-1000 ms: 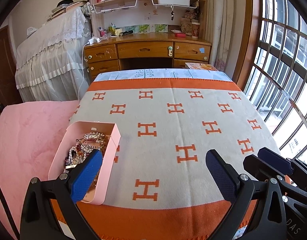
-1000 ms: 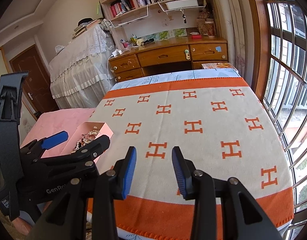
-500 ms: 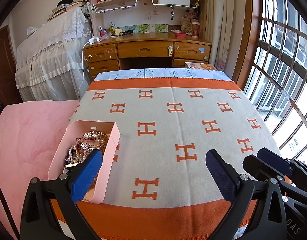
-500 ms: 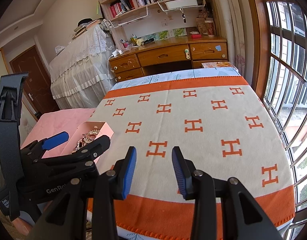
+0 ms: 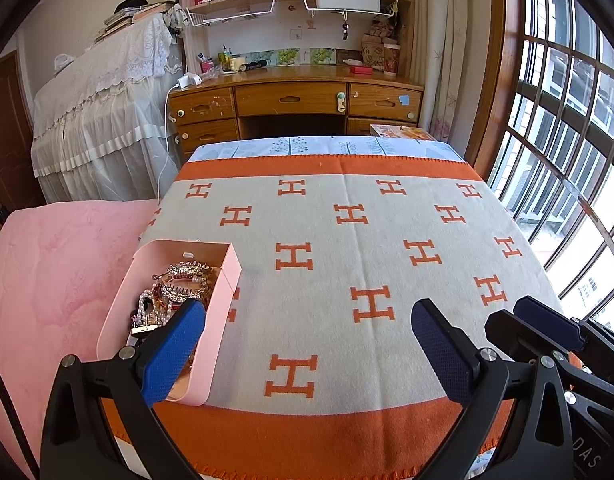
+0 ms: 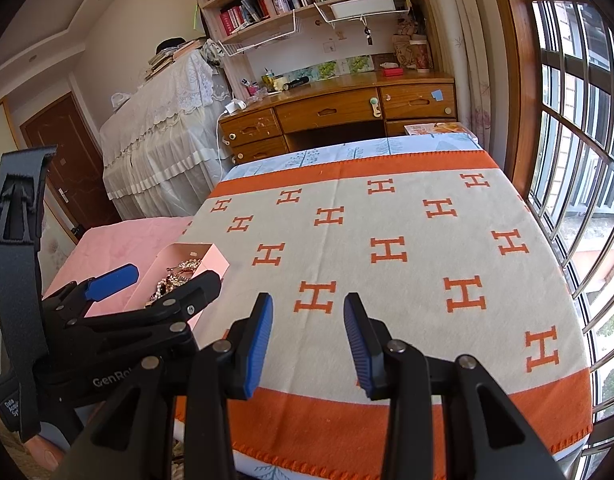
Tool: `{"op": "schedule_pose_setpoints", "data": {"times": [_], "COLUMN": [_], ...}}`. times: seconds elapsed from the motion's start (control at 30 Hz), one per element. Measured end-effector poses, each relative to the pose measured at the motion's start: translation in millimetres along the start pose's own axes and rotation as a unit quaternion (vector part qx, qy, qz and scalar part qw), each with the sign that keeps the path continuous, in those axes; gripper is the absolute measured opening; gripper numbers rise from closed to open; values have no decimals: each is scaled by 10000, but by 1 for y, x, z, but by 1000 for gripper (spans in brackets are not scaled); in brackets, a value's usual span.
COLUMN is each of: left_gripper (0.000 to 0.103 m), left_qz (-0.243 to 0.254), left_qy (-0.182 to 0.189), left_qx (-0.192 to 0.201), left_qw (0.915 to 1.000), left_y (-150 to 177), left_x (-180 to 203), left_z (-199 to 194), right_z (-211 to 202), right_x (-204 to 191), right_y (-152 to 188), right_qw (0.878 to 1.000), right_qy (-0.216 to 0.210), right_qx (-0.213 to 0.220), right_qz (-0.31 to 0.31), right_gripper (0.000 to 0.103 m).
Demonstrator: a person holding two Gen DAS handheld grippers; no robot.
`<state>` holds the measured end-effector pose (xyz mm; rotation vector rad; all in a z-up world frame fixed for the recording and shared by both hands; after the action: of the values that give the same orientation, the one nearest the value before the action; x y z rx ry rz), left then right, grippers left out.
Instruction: Organize jewelry
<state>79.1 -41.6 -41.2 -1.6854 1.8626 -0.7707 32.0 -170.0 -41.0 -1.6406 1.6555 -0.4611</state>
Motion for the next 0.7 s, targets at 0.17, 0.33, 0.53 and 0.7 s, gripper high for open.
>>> {"op": "schedule_pose_setpoints", "data": {"times": [0.17,0.33,0.53,0.7], "left_gripper": [102,102,102,102], "left_qz": [-3,-5,-5,-12], "left_qy": [4,3,3,6], "left_qx": [-2,1,-8,-5], "left_qw": [10000,10000,10000,10000], "left_y": [-1,1,1,1], "left_x": [0,0,0,0], "left_z": [0,0,0,0], "right_z": [0,-1,0,0], "right_x": [1,0,0,0], "right_y": [0,1,0,1], "right_qw": [10000,10000,10000,10000], "right_qy": [-5,-5,-9,-13], "right_qx": [-3,2,-2,0], "right_qz": [5,5,12,11], "right_gripper": [38,38,38,38]}}
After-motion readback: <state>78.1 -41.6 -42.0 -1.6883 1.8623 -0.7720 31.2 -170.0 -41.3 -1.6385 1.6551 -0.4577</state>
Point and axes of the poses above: each gripper's, at about its wrist camera, not at the fingertips, and z roughly the way its jaws point, x to its right, y to its underside, the point moved 4 cm from there along z, roughly the way its jaws point, and after that the axes turned 1 degree about y, right-handed, at the moved point
